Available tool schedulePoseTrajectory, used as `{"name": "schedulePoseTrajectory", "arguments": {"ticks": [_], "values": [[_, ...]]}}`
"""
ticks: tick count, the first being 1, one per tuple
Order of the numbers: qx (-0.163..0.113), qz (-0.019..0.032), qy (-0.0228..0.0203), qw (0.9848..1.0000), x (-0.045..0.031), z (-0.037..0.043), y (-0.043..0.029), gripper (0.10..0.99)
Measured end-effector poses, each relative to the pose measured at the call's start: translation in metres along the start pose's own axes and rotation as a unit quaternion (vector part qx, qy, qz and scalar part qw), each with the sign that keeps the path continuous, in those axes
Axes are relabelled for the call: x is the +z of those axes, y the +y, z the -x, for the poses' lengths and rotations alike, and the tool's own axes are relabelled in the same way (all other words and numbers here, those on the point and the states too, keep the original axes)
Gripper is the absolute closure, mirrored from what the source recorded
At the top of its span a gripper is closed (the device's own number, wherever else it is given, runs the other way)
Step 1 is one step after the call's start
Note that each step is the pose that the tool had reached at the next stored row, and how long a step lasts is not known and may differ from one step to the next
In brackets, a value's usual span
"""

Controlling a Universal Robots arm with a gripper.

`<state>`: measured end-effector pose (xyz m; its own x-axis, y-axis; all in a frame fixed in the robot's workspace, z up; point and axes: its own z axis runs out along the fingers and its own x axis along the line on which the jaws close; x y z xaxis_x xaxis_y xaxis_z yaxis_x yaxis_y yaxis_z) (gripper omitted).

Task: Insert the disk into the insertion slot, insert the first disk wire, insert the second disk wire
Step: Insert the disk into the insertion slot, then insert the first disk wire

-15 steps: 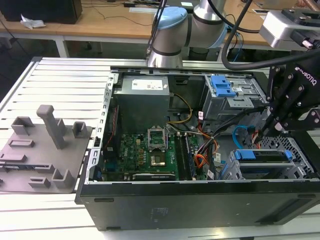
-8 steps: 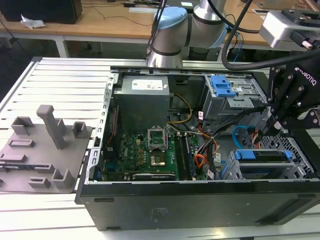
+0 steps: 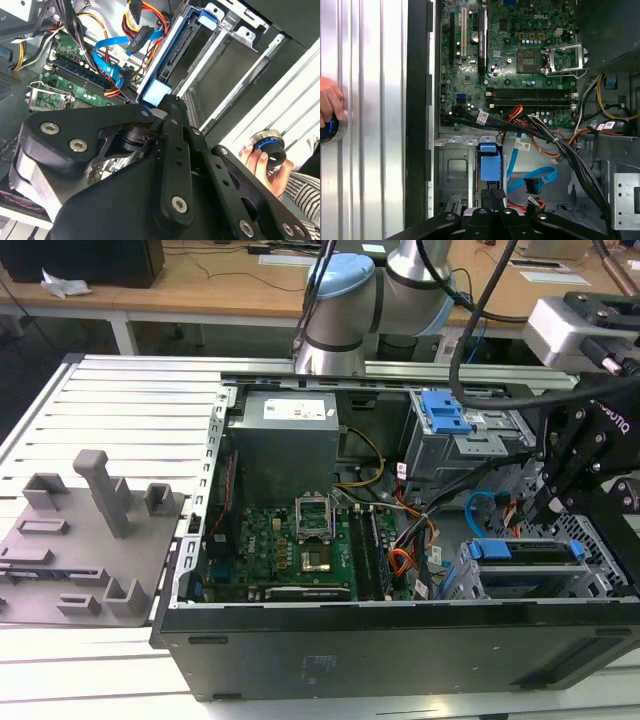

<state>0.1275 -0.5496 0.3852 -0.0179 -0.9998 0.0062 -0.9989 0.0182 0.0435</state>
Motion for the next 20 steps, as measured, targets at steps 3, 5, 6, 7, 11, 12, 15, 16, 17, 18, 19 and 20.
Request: {"name": "schedulePoseTrajectory", "arguments": {"ticks": [3, 5, 6, 7, 11, 12, 15, 16, 17, 18, 19, 20], "values": [[0.000, 0.0000, 0.0000, 1.0000, 0.0063, 0.0001, -0.0032, 0.980], [0.000, 0.0000, 0.0001, 1.0000, 0.0089, 0.0001, -0.0063, 0.980], [0.000, 0.0000, 0.0000, 1.0000, 0.0100, 0.0002, -0.0075, 0.980], [0.000, 0.0000, 0.0000, 1.0000, 0.0114, 0.0002, -0.0086, 0.980], [0.000, 0.0000, 0.0002, 1.0000, 0.0160, 0.0002, -0.0093, 0.980], [0.000, 0.0000, 0.0001, 1.0000, 0.0161, 0.0002, -0.0093, 0.980], [0.000, 0.0000, 0.0001, 1.0000, 0.0162, 0.0002, -0.0093, 0.980], [0.000, 0.0000, 0.0001, 1.0000, 0.0162, 0.0002, -0.0093, 0.980], [0.000, 0.0000, 0.0001, 1.0000, 0.0162, 0.0002, -0.0093, 0.980], [0.000, 0.0000, 0.0000, 1.0000, 0.0162, 0.0002, -0.0093, 0.980], [0.000, 0.0000, 0.0001, 1.0000, 0.0162, 0.0002, -0.0093, 0.980], [0.000, 0.0000, 0.0000, 1.0000, 0.0162, 0.0002, -0.0093, 0.980]]}}
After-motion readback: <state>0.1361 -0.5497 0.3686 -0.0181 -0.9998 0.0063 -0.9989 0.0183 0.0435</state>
